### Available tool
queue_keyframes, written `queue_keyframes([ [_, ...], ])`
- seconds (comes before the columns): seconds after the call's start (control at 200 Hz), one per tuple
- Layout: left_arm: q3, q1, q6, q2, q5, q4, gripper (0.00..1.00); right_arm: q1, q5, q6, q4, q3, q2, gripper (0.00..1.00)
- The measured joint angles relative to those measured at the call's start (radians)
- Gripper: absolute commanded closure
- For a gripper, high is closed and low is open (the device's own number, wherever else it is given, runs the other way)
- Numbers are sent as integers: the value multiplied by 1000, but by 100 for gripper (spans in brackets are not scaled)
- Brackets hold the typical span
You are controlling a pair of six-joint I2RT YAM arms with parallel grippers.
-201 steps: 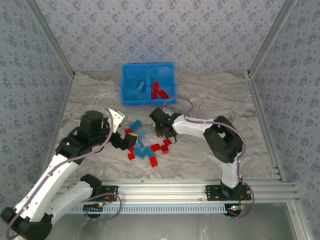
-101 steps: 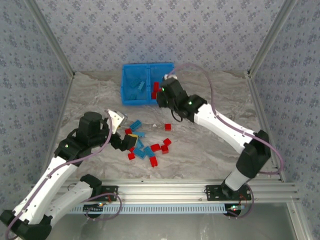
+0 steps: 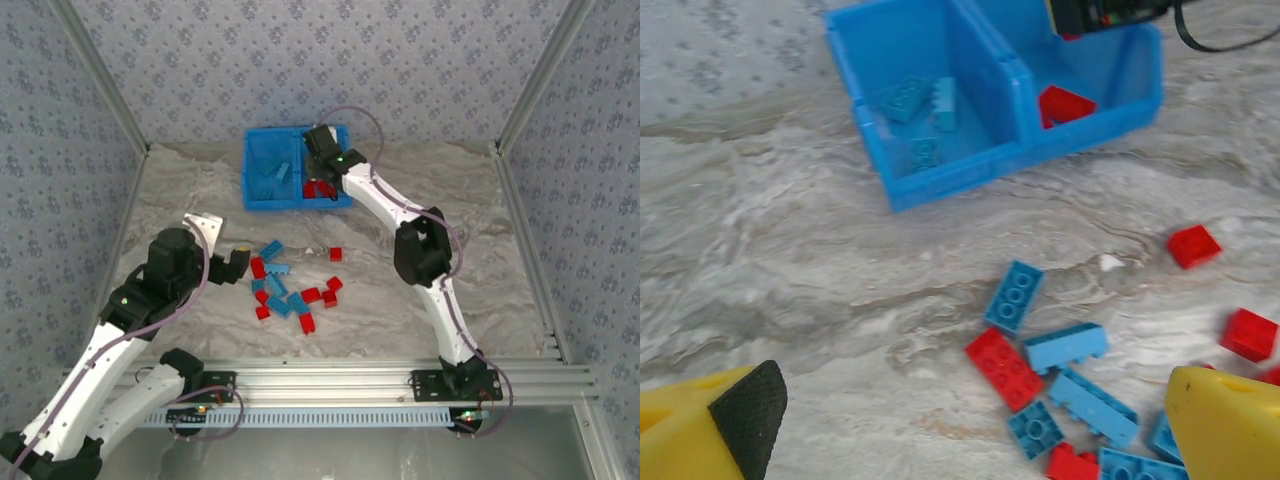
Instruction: Sort the legos into containers by color
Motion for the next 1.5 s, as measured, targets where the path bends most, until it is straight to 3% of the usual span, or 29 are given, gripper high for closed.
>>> queue_keyframes([
  [0.185, 0, 0, -20, -23, -67, 5, 1, -27, -24, 0, -64, 189, 174, 76],
  [0.325, 0, 0, -23, -34, -76, 6, 1, -43, -37, 8, -85, 277, 233, 63],
  [0.425, 0, 0, -23, -39, -59, 6, 1, -51, -53, 19, -101, 314, 238, 59],
  [0.725, -6, 0, -7, -50, 72, 5, 1, -50, -83, 27, -167, 347, 157, 58],
  [0.849, -10, 0, 0, -52, 91, 5, 1, -40, -99, 18, -185, 182, -31, 55],
  [1.064, -13, 0, 4, -51, 98, 5, 1, 24, -166, -67, -99, -327, -552, 37],
  [1.194, -14, 0, 5, -50, 98, 5, 1, 90, -158, -92, -51, -593, -784, 29],
  [1.324, -14, 0, 11, -50, 106, 5, 1, 108, -146, -43, -18, -817, -869, 10],
  [1.499, -14, 0, 31, -49, 175, 5, 1, 108, -140, 24, -1, -987, -790, 5],
])
